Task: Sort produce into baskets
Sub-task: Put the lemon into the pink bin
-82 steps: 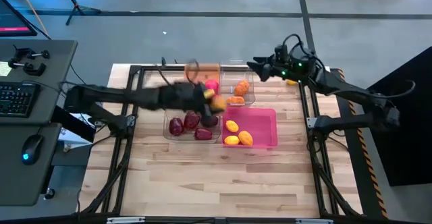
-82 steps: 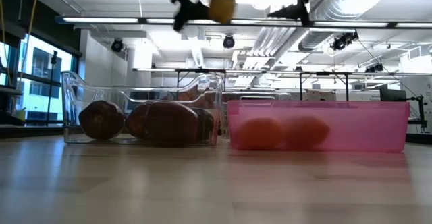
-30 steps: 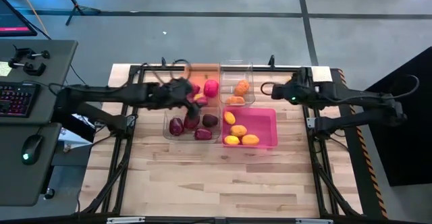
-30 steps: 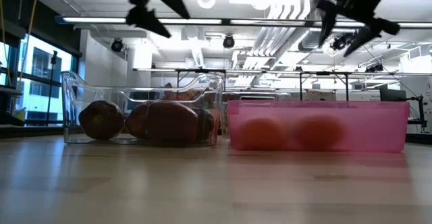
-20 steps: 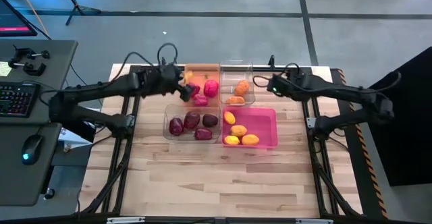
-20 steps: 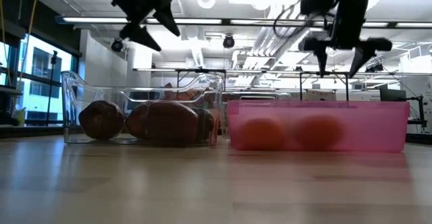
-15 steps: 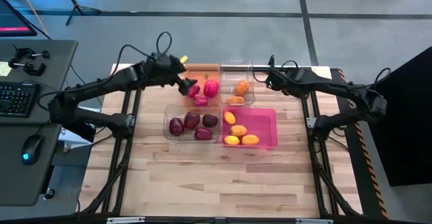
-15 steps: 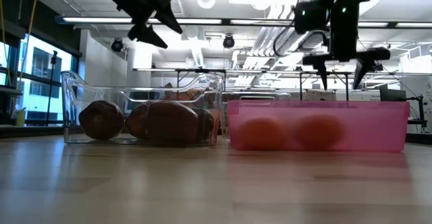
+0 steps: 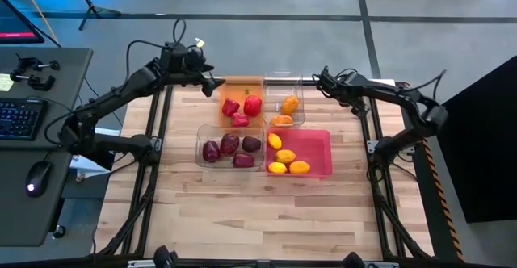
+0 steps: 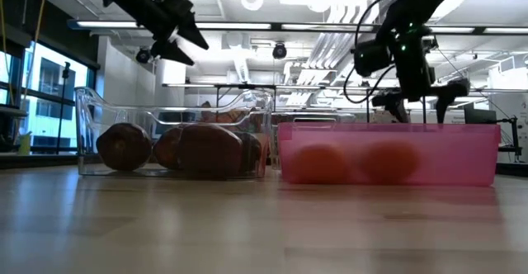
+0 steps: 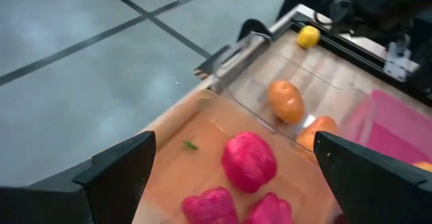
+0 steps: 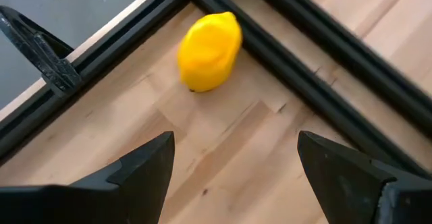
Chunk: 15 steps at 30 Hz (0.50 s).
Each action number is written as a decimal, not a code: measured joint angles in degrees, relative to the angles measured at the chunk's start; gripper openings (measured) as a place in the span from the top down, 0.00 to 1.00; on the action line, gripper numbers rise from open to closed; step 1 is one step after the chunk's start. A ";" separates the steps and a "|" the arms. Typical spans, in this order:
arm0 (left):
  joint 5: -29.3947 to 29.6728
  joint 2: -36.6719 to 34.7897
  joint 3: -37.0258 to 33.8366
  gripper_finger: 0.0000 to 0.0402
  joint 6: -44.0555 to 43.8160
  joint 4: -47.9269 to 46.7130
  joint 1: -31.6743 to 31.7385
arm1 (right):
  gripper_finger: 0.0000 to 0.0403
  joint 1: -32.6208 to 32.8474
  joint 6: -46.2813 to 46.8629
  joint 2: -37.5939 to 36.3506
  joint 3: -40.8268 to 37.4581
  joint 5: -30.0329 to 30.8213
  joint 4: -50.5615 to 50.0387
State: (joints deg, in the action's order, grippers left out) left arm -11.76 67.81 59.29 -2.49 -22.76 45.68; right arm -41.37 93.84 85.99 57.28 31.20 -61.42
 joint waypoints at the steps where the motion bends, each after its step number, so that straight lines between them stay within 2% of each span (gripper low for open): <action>1: -0.01 0.00 0.00 0.03 -0.27 0.00 0.68 | 0.24 -0.48 -0.07 0.77 0.00 0.08 0.97; 9: -0.21 0.00 0.00 0.03 -0.32 -0.01 3.91 | 0.24 -7.17 -2.73 7.69 0.02 -0.41 7.47; 15: -0.19 0.00 0.00 0.03 -0.38 -0.04 3.99 | 0.24 -11.49 -2.66 11.32 0.02 -0.18 12.24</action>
State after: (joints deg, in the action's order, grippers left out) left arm -11.94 67.81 59.29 -2.87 -22.81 49.67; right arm -52.86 91.18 97.31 57.30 31.02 -49.17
